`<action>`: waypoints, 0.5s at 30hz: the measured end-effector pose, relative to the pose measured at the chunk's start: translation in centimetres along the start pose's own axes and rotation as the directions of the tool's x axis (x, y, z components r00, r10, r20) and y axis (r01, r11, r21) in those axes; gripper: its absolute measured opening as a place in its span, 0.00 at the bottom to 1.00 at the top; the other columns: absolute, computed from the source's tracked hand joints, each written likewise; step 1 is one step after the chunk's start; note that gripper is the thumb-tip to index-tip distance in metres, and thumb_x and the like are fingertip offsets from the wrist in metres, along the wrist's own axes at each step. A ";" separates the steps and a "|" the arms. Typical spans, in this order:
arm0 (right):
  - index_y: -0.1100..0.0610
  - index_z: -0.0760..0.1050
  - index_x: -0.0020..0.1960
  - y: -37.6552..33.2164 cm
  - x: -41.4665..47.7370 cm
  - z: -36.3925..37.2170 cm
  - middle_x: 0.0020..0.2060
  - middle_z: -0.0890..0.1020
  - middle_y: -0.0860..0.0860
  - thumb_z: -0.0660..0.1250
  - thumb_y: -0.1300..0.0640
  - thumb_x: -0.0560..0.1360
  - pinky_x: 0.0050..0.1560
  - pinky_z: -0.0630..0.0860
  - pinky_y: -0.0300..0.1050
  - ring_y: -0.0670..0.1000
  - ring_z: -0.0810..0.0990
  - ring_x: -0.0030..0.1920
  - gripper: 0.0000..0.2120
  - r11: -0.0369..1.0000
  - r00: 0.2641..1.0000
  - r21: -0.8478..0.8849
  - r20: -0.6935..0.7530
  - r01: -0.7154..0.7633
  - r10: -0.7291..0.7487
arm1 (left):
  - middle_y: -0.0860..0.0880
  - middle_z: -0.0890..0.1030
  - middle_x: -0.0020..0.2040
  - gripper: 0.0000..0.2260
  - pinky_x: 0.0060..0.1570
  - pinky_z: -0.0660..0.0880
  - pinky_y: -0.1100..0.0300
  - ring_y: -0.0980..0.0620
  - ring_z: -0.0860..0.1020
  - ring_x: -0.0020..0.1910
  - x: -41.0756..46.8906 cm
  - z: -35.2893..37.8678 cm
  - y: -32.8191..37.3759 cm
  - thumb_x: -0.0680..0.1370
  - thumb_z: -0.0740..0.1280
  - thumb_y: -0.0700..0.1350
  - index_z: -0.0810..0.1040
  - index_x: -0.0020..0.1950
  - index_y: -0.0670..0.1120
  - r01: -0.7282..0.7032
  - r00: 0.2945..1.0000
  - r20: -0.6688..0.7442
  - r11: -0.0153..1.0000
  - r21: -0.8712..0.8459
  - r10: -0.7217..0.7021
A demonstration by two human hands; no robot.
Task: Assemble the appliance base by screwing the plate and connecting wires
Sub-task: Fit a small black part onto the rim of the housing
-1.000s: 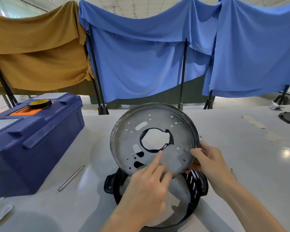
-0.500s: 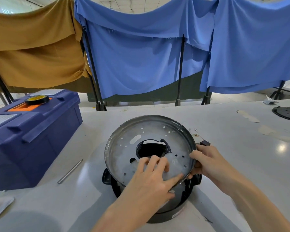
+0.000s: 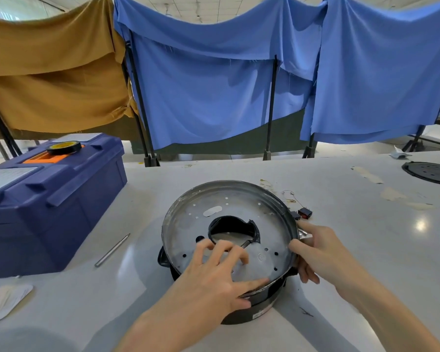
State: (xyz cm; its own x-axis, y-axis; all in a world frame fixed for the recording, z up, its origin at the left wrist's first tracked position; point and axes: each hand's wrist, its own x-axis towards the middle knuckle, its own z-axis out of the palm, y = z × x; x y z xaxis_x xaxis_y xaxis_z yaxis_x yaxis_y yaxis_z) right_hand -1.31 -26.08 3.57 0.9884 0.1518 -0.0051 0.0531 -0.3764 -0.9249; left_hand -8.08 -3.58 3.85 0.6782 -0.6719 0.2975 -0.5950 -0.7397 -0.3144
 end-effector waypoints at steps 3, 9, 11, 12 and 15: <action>0.58 0.77 0.55 -0.4 -0.6 0.5 0.22 0.77 0.59 0.57 0.68 0.75 0.22 0.67 0.37 0.54 0.71 0.18 0.14 1.000 0.998 -0.010 -0.055 -0.001 0.000 | 0.57 0.79 0.54 0.21 0.53 0.75 0.54 0.54 0.78 0.54 -0.2 -0.8 -0.2 0.68 0.70 0.67 0.77 0.61 0.68 0.013 0.999 0.040 1.000 -0.007 -0.012; 0.59 0.79 0.43 -1.2 -1.8 1.6 0.22 0.79 0.62 0.58 0.68 0.73 0.22 0.71 0.37 0.57 0.78 0.19 0.12 1.000 0.991 0.014 -0.136 -0.013 0.015 | 0.55 0.68 0.62 0.30 0.63 0.47 0.52 0.50 0.60 0.64 0.3 -1.2 1.0 0.72 0.53 0.73 0.73 0.68 0.59 0.172 0.985 0.066 0.959 -0.225 -0.161; 0.61 0.78 0.42 -1.3 -2.1 2.2 0.22 0.79 0.61 0.58 0.68 0.73 0.22 0.72 0.40 0.58 0.79 0.20 0.10 1.000 0.988 0.005 -0.155 0.003 -0.002 | 0.55 0.69 0.62 0.27 0.63 0.48 0.51 0.49 0.62 0.64 0.9 -1.3 1.7 0.75 0.55 0.69 0.72 0.68 0.57 0.201 0.979 0.075 0.962 -0.185 -0.190; 0.61 0.77 0.42 -1.3 -2.2 2.4 0.22 0.79 0.61 0.58 0.68 0.73 0.23 0.73 0.41 0.59 0.79 0.21 0.10 1.000 0.987 0.000 -0.161 0.008 -0.008 | 0.54 0.69 0.61 0.24 0.62 0.50 0.51 0.48 0.64 0.64 1.1 -1.5 1.9 0.77 0.56 0.66 0.72 0.68 0.57 0.203 0.978 0.076 0.964 -0.174 -0.192; 0.60 0.76 0.44 -1.1 -2.5 2.6 0.22 0.80 0.61 0.58 0.68 0.74 0.24 0.74 0.42 0.60 0.80 0.22 0.10 1.000 0.988 0.000 -0.155 -0.014 0.014 | 0.55 0.75 0.52 0.13 0.55 0.58 0.52 0.48 0.74 0.53 1.3 -1.5 2.4 0.75 0.66 0.60 0.80 0.57 0.59 0.149 0.988 0.061 0.984 -0.093 -0.144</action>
State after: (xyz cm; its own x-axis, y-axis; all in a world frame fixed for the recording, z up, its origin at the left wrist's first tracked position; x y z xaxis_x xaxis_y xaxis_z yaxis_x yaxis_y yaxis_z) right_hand -4.18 -23.65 3.65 0.9992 0.0029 0.0410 0.0391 -0.3786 -0.9247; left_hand -9.23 -6.27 4.88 0.7817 -0.5551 0.2844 -0.5248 -0.8318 -0.1810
